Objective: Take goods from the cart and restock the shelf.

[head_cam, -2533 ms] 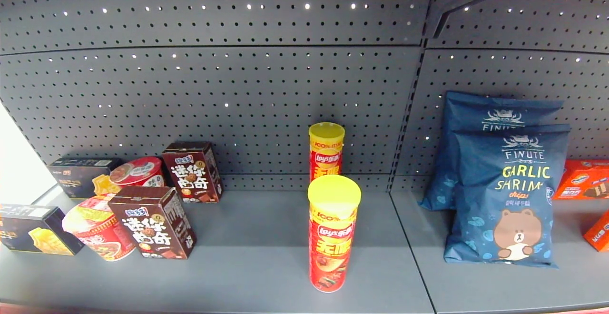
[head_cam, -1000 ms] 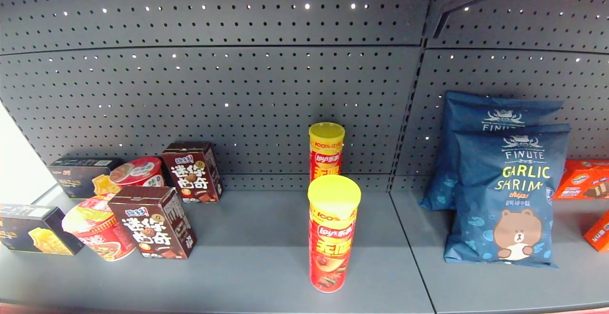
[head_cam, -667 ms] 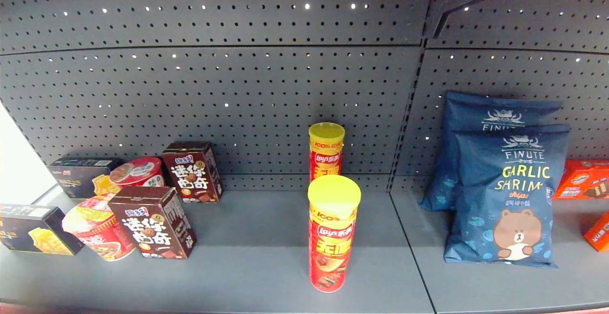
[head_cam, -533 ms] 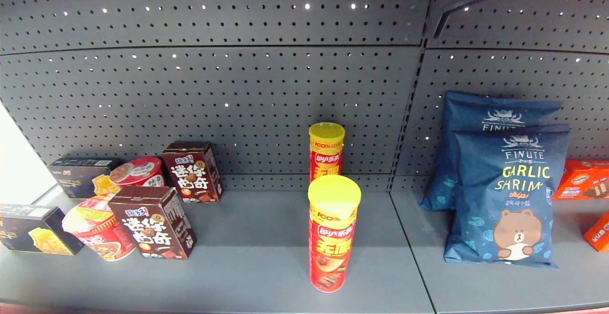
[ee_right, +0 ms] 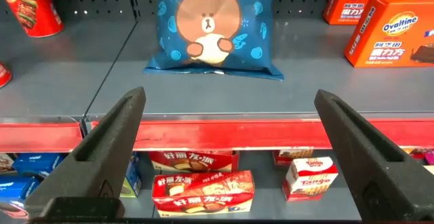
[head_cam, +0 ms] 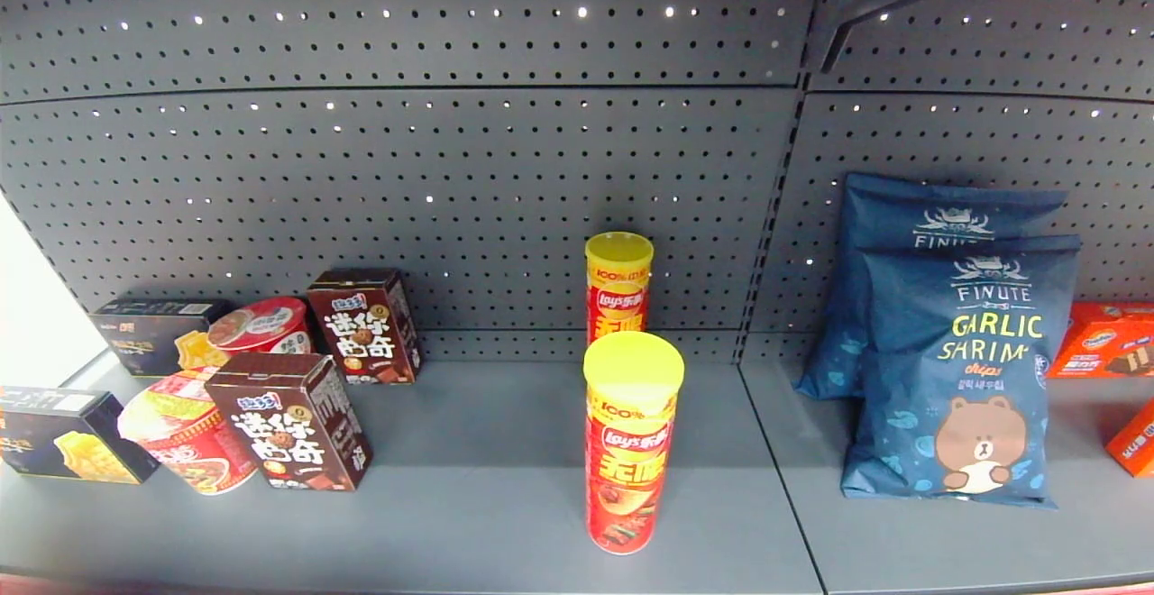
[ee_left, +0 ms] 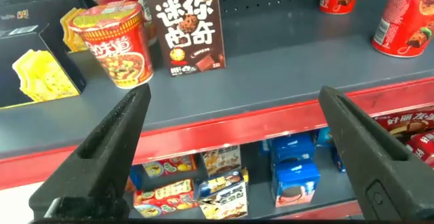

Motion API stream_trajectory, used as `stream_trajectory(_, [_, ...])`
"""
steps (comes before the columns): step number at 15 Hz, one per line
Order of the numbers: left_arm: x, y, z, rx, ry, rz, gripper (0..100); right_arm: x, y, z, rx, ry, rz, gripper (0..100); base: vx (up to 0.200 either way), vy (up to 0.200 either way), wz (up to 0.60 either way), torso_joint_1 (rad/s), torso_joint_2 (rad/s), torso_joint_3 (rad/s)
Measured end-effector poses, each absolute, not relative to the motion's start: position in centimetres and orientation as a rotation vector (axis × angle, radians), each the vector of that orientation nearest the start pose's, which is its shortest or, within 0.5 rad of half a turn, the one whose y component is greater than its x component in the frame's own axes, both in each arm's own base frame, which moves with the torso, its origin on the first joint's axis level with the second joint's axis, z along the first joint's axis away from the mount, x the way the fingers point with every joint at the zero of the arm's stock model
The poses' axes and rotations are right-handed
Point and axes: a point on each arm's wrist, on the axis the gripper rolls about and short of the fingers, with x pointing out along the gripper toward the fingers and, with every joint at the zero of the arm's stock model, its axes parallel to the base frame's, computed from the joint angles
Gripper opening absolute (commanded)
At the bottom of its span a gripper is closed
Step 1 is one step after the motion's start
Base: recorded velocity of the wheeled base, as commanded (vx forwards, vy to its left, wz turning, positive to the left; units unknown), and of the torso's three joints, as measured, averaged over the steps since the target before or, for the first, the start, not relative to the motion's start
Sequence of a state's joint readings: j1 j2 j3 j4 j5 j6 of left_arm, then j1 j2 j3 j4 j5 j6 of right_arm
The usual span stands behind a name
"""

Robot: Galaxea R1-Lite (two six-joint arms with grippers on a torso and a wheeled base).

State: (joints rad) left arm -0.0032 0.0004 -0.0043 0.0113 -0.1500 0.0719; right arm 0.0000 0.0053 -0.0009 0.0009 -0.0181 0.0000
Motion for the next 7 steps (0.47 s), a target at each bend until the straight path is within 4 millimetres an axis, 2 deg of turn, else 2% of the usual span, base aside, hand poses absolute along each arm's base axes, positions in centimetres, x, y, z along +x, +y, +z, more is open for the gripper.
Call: stream_trajectory(7, [-2.32,-0.32,7.51,0.068,0.002,-0.15,100,-2.25,-0.04,7.57,-0.001,0.006,-0.017,100,0.0,0.0,0.0,0.0,0.0,0.0])
